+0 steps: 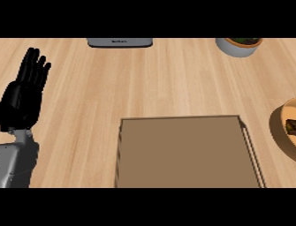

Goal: Pick the sweet potato from the tray and place it in the pot

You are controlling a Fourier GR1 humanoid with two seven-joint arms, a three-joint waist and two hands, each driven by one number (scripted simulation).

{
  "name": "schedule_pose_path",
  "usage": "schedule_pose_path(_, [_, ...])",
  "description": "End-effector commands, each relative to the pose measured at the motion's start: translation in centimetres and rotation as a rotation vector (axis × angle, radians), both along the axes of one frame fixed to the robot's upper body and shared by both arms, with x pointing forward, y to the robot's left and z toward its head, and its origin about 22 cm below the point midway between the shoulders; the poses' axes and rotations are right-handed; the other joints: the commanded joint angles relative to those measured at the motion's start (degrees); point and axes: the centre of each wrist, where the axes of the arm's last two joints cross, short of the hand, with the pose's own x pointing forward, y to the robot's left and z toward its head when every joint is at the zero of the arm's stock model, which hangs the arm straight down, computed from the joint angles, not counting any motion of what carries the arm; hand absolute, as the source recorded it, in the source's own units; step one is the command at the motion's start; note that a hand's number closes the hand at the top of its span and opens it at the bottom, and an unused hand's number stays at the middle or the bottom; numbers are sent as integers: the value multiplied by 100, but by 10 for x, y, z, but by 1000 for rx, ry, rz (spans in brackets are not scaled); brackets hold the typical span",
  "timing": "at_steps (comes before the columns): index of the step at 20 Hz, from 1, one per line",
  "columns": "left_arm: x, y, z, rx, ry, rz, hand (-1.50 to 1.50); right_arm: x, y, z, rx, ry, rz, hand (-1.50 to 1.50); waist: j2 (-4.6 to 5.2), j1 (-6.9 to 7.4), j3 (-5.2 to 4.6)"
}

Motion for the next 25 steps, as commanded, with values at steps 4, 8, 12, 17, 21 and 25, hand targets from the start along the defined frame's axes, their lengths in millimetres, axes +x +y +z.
schedule_pose_path(4, [9, -17, 2, 9, -4, -13, 0, -43, -56, 17, 126, -145, -71, -150, 8, -14, 5])
schedule_pose_path(8, [-2, -10, -2, 13, -1, -18, 0, -60, -82, 3, 186, -202, -102, -150, 26, 63, 13])
schedule_pose_path(12, [-1, 10, -6, -1, 0, 2, 0, -99, -107, 0, 188, -165, -125, -150, 31, 47, 13])
schedule_pose_path(17, [16, 6, 6, 1, 16, -6, 0, -120, -124, 15, 191, -211, -129, -150, 39, 46, 20])
schedule_pose_path(21, [1, -12, -2, -9, 2, -20, 0, -138, -131, 18, 179, -204, -136, -150, 45, 105, 41])
schedule_pose_path(25, [-3, -5, -6, 5, -10, 2, 0, -152, -135, 19, 160, -200, -174, -150, 46, 92, 47])
